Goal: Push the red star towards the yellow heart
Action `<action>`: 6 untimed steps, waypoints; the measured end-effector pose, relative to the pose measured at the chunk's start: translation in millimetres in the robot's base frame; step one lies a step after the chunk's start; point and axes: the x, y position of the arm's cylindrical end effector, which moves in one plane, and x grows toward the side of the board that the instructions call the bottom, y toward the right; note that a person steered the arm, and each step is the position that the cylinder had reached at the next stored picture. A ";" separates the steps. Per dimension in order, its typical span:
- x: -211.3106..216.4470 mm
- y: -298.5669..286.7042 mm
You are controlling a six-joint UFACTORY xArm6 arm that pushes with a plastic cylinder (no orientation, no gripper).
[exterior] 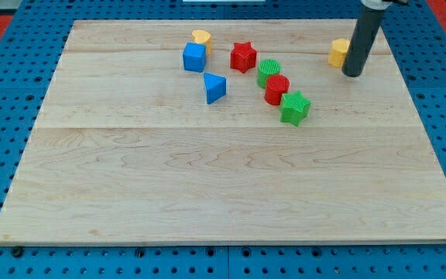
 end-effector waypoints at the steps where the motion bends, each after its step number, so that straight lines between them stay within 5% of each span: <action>1: -46.7 -8.2; 2: -69.3 -10.5; 4: -8.9 -48.3; 5: -10.7 -133.7; 6: -27.7 -151.3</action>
